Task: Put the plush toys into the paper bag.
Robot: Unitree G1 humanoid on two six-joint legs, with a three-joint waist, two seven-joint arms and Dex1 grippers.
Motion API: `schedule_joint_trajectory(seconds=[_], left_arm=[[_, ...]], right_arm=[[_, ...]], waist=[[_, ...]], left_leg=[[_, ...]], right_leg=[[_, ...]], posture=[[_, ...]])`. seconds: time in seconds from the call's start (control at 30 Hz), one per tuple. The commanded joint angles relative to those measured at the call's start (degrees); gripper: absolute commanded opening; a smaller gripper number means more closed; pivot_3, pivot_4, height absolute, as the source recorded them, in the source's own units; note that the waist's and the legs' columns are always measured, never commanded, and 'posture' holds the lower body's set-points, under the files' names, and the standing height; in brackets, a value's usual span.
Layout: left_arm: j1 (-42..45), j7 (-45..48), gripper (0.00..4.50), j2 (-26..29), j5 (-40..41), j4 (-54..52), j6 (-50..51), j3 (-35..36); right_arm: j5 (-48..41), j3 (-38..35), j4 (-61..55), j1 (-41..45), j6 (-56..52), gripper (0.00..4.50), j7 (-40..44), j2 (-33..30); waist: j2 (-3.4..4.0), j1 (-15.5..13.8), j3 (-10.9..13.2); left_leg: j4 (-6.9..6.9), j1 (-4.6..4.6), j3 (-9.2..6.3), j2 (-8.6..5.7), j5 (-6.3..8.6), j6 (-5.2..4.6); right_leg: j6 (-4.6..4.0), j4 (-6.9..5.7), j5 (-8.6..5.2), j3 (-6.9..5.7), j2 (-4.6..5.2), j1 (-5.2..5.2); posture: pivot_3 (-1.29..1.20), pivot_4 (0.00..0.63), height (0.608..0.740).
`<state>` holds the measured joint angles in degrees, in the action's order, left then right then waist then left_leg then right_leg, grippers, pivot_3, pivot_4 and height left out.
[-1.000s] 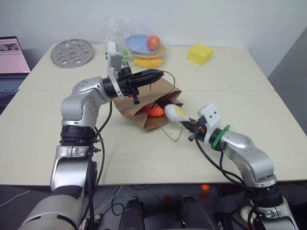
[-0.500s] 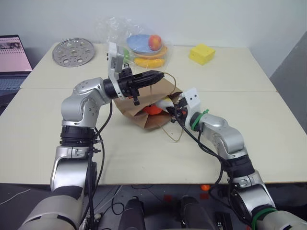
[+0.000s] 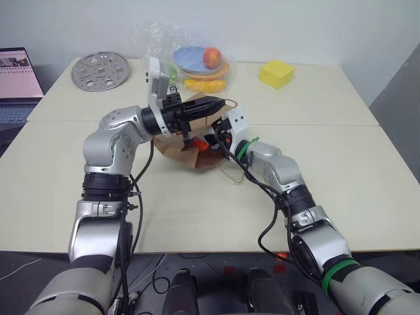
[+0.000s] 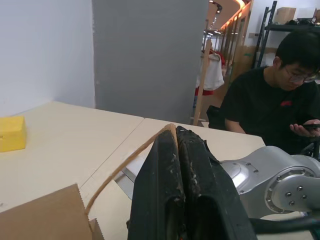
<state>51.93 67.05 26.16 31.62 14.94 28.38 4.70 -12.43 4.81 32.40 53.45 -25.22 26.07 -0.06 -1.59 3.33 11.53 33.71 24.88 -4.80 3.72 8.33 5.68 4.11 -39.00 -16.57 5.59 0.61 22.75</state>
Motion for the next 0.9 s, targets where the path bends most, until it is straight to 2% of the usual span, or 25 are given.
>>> schedule_joint_trajectory(seconds=[0.03, 0.13, 0.43, 0.63, 0.9], left_arm=[[0.52, 0.43, 0.0, 0.3, 1.12, -2.25, -0.21, 0.43], [0.63, 0.45, 0.0, 0.3, 1.1, -2.06, -0.24, 0.47], [1.02, 0.61, 0.0, -0.1, 1.07, -1.36, -0.58, 0.4], [1.26, 0.64, 0.0, -0.41, 0.91, -0.94, -0.92, 0.31], [1.46, 0.73, 0.0, -0.37, 0.66, -0.34, -1.27, 0.44]], right_arm=[[1.86, -0.08, 2.53, 0.91, 2.44, 0.29, -0.13, -0.56], [2.76, 0.22, 3.54, 0.65, 2.7, 1.15, 0.59, -0.92], [4.67, 0.72, 0.21, -2.62, 1.68, 4.43, 1.13, -2.76], [5.08, 0.79, -6.18, -5.76, 0.36, 4.47, 0.74, -4.96], [3.05, 0.2, -23.54, -12.24, -8.49, 4.47, 0.88, -8.5]], waist=[[0.0, 0.02, 0.0], [0.01, 0.09, 0.01], [0.01, 0.31, 0.01], [0.01, 0.39, 0.01], [0.02, 0.28, 0.01]], left_leg=[[0.0, 0.0, 0.0, 0.0, 0.0, 0.0], [0.0, 0.0, 0.0, 0.0, 0.0, 0.0], [-0.02, 0.01, 0.0, 0.0, 0.0, 0.0], [-0.02, 0.0, 0.0, 0.0, 0.0, 0.0], [-0.03, 0.0, 0.0, 0.0, 0.0, 0.0]], right_leg=[[0.0, 0.0, 0.0, 0.0, 0.0, 0.0], [0.0, -0.01, 0.0, 0.0, 0.0, 0.01], [0.0, -0.01, 0.0, 0.0, 0.0, 0.02], [0.01, -0.02, 0.0, 0.01, 0.0, 0.03], [0.01, -0.01, 0.0, 0.01, 0.0, 0.03]], posture=[[0.0, 0.15, 0.74], [0.0, 0.15, 0.74], [0.0, 0.15, 0.74], [0.0, 0.15, 0.74], [0.0, 0.15, 0.74]])
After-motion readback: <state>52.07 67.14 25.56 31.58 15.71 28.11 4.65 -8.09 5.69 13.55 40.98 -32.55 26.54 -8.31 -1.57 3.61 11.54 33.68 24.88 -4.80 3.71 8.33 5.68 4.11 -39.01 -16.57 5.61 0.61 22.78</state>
